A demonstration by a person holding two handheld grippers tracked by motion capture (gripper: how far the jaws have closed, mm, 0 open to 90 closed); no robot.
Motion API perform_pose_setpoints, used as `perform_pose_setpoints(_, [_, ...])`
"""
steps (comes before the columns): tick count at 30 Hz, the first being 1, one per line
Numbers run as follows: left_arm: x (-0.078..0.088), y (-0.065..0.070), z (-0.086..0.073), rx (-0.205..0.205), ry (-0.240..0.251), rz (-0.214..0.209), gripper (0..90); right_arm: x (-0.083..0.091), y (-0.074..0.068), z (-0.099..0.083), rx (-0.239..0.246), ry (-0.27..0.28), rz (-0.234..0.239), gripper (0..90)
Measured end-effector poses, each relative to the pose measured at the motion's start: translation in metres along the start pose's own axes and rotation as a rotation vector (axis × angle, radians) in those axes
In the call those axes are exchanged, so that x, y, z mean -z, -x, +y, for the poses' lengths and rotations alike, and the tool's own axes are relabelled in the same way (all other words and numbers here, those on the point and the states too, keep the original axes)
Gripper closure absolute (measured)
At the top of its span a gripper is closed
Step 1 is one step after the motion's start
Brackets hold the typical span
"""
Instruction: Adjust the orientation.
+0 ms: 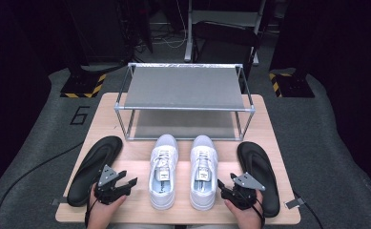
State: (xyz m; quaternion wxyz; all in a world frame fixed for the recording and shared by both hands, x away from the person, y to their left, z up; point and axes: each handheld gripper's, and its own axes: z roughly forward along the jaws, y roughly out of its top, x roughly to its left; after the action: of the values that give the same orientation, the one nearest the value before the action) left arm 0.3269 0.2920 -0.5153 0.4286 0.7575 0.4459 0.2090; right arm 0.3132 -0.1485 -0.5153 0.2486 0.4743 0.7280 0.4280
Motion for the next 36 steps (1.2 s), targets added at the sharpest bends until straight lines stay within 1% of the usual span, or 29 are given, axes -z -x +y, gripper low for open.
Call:
perform_pose_setpoints(1, [-0.001,0.001,0.0,0.007,0.005,0.004,42.2,0.0,0.001,0.0,-0.006,-0.003,0.003,41.4])
perform_pose_setpoints(2, [-0.002,0.001,0.0,0.005,0.003,0.005,42.2,0.0,0.002,-0.001,-0.006,-0.004,0.001,41.4])
perform_pose_setpoints(4, [-0.001,0.001,0.0,0.004,-0.015,0.003,42.2,0.0,0.003,-0.001,-0.013,-0.013,0.004,41.4])
perform_pose_setpoints(6, [-0.002,0.001,0.0,0.014,-0.023,-0.003,42.3,0.0,0.004,-0.001,-0.011,-0.017,0.001,40.5])
perform_pose_setpoints(7, [-0.002,0.001,0.0,0.013,-0.026,0.001,42.3,-0.001,0.005,-0.001,-0.006,-0.023,0.001,40.3])
perform_pose_setpoints(8, [-0.002,0.001,0.0,0.011,-0.029,0.001,42.3,-0.001,0.005,-0.001,-0.021,-0.024,-0.004,40.4])
perform_pose_setpoints(10, [-0.001,0.001,0.001,0.009,-0.02,0.006,43.1,0.0,0.005,-0.001,-0.026,-0.021,0.001,40.5])
perform_pose_setpoints(13, [0.001,0.0,0.001,0.013,-0.013,0.014,44.9,0.002,0.005,0.0,-0.01,-0.019,-0.004,40.7])
perform_pose_setpoints(15, [0.003,0.001,0.002,0.013,-0.007,0.022,44.9,0.003,0.005,-0.001,-0.012,-0.019,-0.003,41.0])
perform_pose_setpoints(16, [0.005,0.0,0.003,0.005,-0.013,0.023,44.7,0.003,0.004,-0.002,-0.022,-0.01,0.001,41.0])
perform_pose_setpoints(17, [0.005,0.001,0.004,0.005,-0.004,0.026,44.8,0.004,0.004,-0.002,-0.017,0.002,0.007,41.2])
perform_pose_setpoints(18, [0.006,0.0,0.004,0.004,0.001,0.026,44.7,0.005,0.003,-0.002,-0.02,0.003,0.001,42.0])
perform_pose_setpoints(19, [0.007,0.0,0.005,0.013,0.008,0.029,44.4,0.005,0.003,-0.001,-0.008,0.007,0.013,42.2])
perform_pose_setpoints(20, [0.008,-0.001,0.006,0.015,0.008,0.032,44.4,0.004,0.002,-0.001,-0.004,0.009,0.003,42.3])
perform_pose_setpoints(21, [0.009,-0.001,0.006,0.018,0.014,0.036,44.4,0.004,0.002,-0.001,0.01,0.007,0.009,42.6])
perform_pose_setpoints(22, [0.01,-0.002,0.006,0.027,0.007,0.029,44.4,0.003,0.001,-0.001,0.004,0.004,0.005,42.5])
perform_pose_setpoints(25, [0.01,-0.003,0.005,0.039,0.017,0.034,44.5,0.003,0.002,-0.001,-0.001,0.009,0.006,42.6])
perform_pose_setpoints(26, [0.012,-0.004,0.005,0.037,0.004,0.031,44.6,0.003,0.003,-0.001,-0.003,0.008,-0.001,42.7])
perform_pose_setpoints(27, [0.011,-0.004,0.004,0.043,0.015,0.035,44.8,0.004,0.004,-0.001,-0.003,0.015,-0.001,42.7])
perform_pose_setpoints(28, [0.012,-0.005,0.004,0.046,0.013,0.036,44.8,0.004,0.004,-0.001,-0.012,0.015,-0.002,42.7])
perform_pose_setpoints(29, [0.013,-0.005,0.004,0.047,0.002,0.032,44.9,0.005,0.005,-0.001,-0.018,0.018,0.005,42.7])
perform_pose_setpoints(30, [0.014,-0.005,0.004,0.054,0.006,0.034,45.3,0.005,0.005,-0.001,-0.024,0.013,0.005,42.7])
perform_pose_setpoints(32, [0.016,-0.006,0.006,0.052,0.007,0.034,47.5,0.005,0.006,-0.002,-0.026,0.012,0.0,42.9])
perform_pose_setpoints(33, [0.016,-0.006,0.006,0.052,0.013,0.042,47.6,0.006,0.007,-0.002,-0.024,0.013,0.003,42.9])
perform_pose_setpoints(34, [0.017,-0.006,0.007,0.052,0.005,0.037,47.8,0.006,0.007,-0.002,-0.022,0.012,0.006,42.9])
perform_pose_setpoints(36, [0.018,-0.007,0.007,0.05,0.019,0.05,48.7,0.006,0.007,-0.001,-0.023,0.016,0.003,42.8])
